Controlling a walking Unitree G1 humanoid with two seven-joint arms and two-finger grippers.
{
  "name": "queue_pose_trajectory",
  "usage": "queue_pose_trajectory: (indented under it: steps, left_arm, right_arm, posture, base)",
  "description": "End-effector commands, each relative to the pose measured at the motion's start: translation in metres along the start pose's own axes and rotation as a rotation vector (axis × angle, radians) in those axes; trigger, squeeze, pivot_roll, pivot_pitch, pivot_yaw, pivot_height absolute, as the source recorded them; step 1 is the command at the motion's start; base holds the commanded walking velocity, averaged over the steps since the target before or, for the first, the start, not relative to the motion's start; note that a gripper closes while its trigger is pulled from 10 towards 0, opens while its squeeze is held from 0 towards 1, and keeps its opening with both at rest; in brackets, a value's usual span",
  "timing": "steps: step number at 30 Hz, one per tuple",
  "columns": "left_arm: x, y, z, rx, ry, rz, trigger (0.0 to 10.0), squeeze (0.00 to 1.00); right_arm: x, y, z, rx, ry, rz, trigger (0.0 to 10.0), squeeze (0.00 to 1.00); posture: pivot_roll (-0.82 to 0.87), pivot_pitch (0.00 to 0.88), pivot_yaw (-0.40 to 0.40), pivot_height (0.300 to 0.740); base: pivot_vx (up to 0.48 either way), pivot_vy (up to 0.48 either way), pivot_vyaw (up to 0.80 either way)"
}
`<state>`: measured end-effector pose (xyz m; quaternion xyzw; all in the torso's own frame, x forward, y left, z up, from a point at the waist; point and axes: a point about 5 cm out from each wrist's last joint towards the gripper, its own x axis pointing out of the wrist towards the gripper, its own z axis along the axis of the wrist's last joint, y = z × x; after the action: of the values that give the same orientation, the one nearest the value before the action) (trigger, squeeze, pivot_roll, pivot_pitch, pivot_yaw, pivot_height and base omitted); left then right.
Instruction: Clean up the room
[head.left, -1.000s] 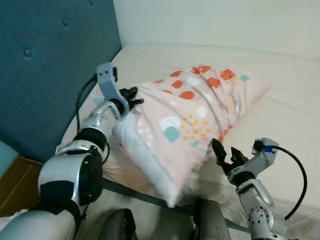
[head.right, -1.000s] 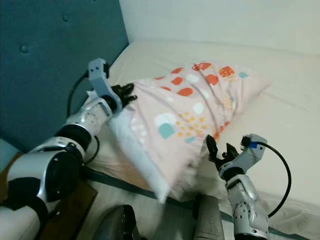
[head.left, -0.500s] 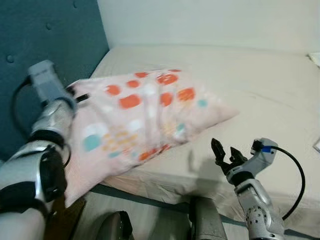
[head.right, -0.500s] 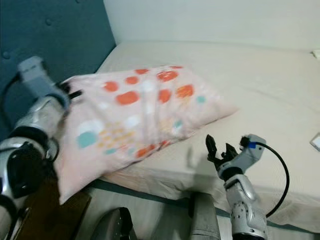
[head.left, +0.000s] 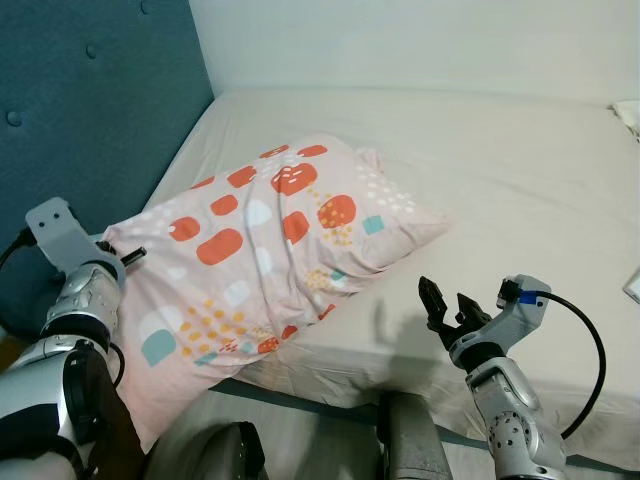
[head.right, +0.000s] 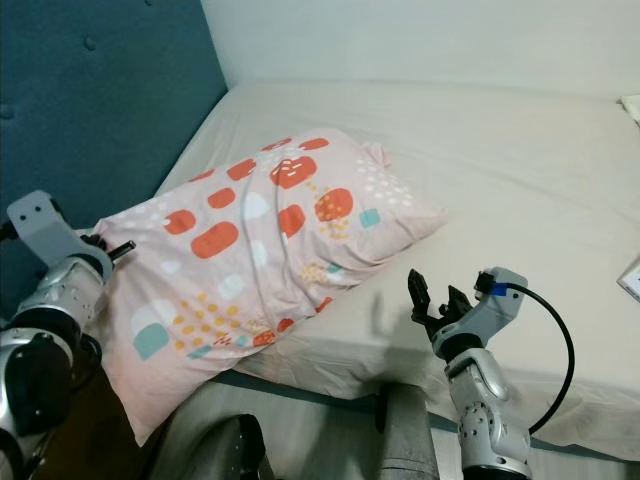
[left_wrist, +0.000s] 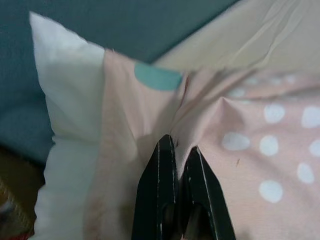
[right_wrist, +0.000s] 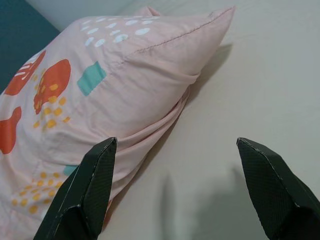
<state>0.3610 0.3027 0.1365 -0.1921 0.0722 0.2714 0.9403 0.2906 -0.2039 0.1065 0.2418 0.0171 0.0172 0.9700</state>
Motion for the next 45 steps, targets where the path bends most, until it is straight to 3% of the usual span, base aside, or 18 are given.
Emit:
queue_pose_trajectory:
  steps: [1,3,4,5,8,10,13,15,17,22,27,28,29,33,34,36,39,45]
  left_arm:
    - [-0.003,0.007,-0.016,0.004,0.041,0.008,0.0,0.00]
    - [-0.003,0.003,-0.018,0.000,0.047,-0.021,0.0,0.00]
    - [-0.004,-0.009,-0.021,0.033,0.047,-0.096,10.0,0.08]
    - [-0.006,-0.022,-0.025,0.052,0.052,-0.174,10.0,1.00]
    - [-0.009,-0.033,-0.029,0.073,0.055,-0.244,10.0,1.00]
    - [-0.014,-0.053,-0.034,0.069,0.058,-0.363,10.0,1.00]
    - [-0.015,-0.059,-0.035,0.061,0.056,-0.403,10.0,1.00]
    - [-0.020,-0.071,-0.036,0.119,0.033,-0.512,10.0,1.00]
    - [-0.021,-0.073,-0.033,0.170,0.001,-0.562,10.0,1.00]
    - [-0.020,-0.068,-0.028,0.183,-0.025,-0.577,10.0,1.00]
    - [-0.028,-0.070,-0.028,0.062,-0.025,-0.819,10.0,1.00]
    - [-0.038,-0.070,-0.036,-0.018,0.019,-0.972,10.0,1.00]
    - [-0.038,-0.070,-0.036,-0.018,0.019,-0.972,10.0,1.00]
    - [-0.060,-0.065,-0.052,-0.155,0.082,-1.206,10.0,1.00]
    - [-0.068,-0.062,-0.058,-0.185,0.093,-1.263,10.0,0.00]
    - [-0.081,-0.049,-0.083,-0.237,0.136,-1.269,10.0,0.00]
    - [-0.087,-0.043,-0.103,-0.251,0.163,-1.205,10.0,0.00]
    - [-0.099,-0.037,-0.129,-0.262,0.190,-1.101,10.0,0.00]
  right_arm:
    - [-0.003,-0.003,-0.007,0.001,0.018,-0.017,10.0,0.00]
    - [-0.003,-0.003,-0.007,0.001,0.018,-0.016,10.0,0.00]
    - [-0.003,-0.003,-0.007,0.001,0.019,-0.017,10.0,0.00]
    - [-0.002,-0.003,-0.008,0.001,0.019,-0.015,10.0,0.00]
    - [0.000,-0.002,-0.008,0.002,0.019,-0.012,10.0,0.00]
    - [0.002,0.000,-0.008,0.004,0.018,-0.006,10.0,0.00]
    - [0.003,0.001,-0.008,0.005,0.017,-0.004,10.0,0.00]
    - [0.005,0.002,-0.007,0.005,0.013,0.001,10.0,0.00]
    - [0.007,0.001,-0.006,0.003,0.011,0.004,10.0,0.00]
    - [0.010,0.001,-0.006,0.006,0.004,0.009,10.0,0.00]
    - [0.017,-0.002,-0.015,-0.017,0.054,-0.003,10.0,0.00]
    - [0.018,-0.005,-0.021,-0.015,0.074,0.003,10.0,0.00]
    - [0.018,-0.005,-0.021,-0.015,0.074,0.003,10.0,0.00]
    - [0.020,-0.007,-0.027,-0.016,0.098,0.023,10.0,0.00]
    - [0.020,-0.007,-0.029,-0.019,0.108,0.025,10.0,0.00]
    - [0.021,-0.010,-0.038,-0.023,0.144,0.021,10.0,0.00]
    - [0.024,-0.012,-0.043,-0.029,0.164,0.018,10.0,0.00]
    - [0.024,-0.015,-0.052,-0.033,0.196,0.009,10.0,0.00]
  posture:
    - [-0.17,0.192,0.050,0.591]
    - [-0.17,0.192,0.050,0.591]
    - [-0.17,0.190,0.049,0.591]
    - [-0.17,0.187,0.049,0.591]
    - [-0.16,0.183,0.049,0.591]
    - [-0.16,0.177,0.050,0.591]
    - [-0.16,0.174,0.049,0.591]
    - [-0.16,0.162,0.047,0.591]
    - [-0.15,0.159,0.044,0.591]
    - [-0.15,0.152,0.043,0.591]
    - [-0.13,0.132,0.030,0.591]
    - [-0.12,0.118,0.021,0.591]
    - [-0.12,0.118,0.021,0.591]
    - [-0.10,0.108,0.008,0.601]
    - [-0.10,0.107,0.007,0.606]
    - [-0.09,0.061,0.005,0.616]
    - [-0.08,0.064,-0.005,0.626]
    - [-0.07,0.047,-0.011,0.641]
  base:
    - [0.000,0.000,0.00]
    - [0.000,0.000,0.00]
    - [0.000,0.000,0.00]
    - [0.000,0.000,0.00]
    - [0.000,0.000,0.00]
    - [0.000,0.000,0.00]
    - [0.000,0.000,0.00]
    - [0.000,0.000,0.00]
    - [0.000,0.000,0.00]
    - [0.000,0.000,0.00]
    - [0.000,0.000,0.00]
    - [0.000,0.000,0.00]
    - [0.000,0.000,0.00]
    - [0.000,0.000,0.00]
    - [0.000,0.000,0.00]
    - [0.000,0.000,0.00]
    - [0.000,0.000,0.00]
    - [0.000,0.000,0.00]
